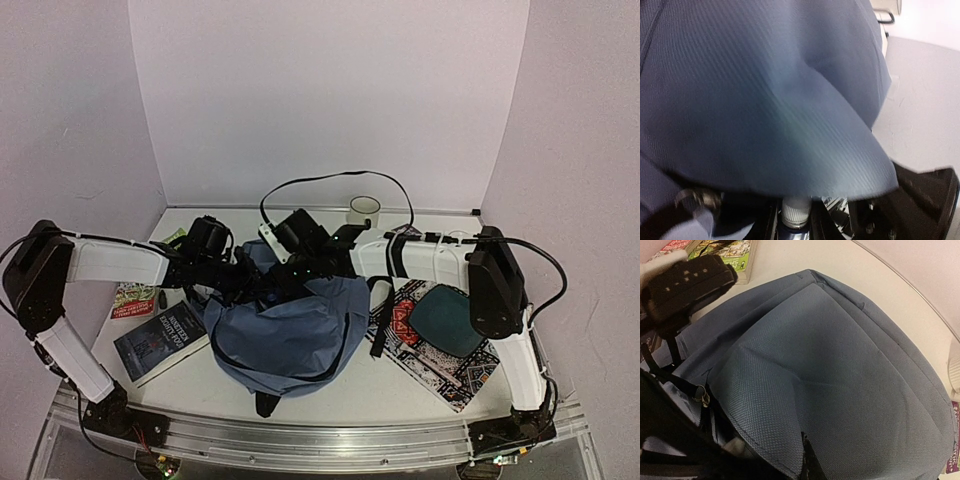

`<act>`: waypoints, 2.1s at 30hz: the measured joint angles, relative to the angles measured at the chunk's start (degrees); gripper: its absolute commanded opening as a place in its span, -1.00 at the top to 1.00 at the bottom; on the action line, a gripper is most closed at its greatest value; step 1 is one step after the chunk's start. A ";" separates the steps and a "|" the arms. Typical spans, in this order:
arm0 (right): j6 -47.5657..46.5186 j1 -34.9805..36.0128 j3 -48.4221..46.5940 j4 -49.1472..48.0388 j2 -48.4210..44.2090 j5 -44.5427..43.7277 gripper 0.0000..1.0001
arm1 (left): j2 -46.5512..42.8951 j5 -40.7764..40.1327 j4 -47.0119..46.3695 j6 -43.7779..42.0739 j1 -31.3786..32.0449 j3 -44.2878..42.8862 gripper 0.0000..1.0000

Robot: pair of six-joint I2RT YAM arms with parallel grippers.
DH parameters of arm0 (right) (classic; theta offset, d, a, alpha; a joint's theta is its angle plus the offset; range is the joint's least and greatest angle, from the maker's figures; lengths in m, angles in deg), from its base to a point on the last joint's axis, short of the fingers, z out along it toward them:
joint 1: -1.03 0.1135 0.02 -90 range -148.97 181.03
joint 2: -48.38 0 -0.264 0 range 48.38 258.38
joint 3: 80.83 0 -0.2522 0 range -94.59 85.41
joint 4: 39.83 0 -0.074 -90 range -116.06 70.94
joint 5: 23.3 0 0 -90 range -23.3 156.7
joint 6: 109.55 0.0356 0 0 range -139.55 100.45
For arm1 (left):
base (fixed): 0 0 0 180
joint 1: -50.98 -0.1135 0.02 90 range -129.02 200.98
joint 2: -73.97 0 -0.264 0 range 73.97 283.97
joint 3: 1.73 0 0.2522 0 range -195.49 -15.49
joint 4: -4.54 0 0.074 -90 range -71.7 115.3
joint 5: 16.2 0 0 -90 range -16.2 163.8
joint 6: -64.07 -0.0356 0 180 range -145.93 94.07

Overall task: Pack the student bag
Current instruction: Place the seal in the lower front pocket of the bag, then pick up the seal at the center of the board.

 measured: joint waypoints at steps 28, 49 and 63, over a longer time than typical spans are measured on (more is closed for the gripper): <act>1.10 -0.09 -0.19 -0.30 0.00 1.17 1.00 | -2.10 -10.20 6.76 -5.03 0.20 -3.27 -0.10; 1.52 -0.09 -0.10 -0.26 0.00 1.26 1.00 | -11.68 -32.46 37.02 -27.85 -15.87 -4.22 -0.06; 2.43 -0.09 0.51 -0.58 0.00 1.66 1.00 | 1.18 -41.51 39.36 -33.21 -21.48 -5.80 0.08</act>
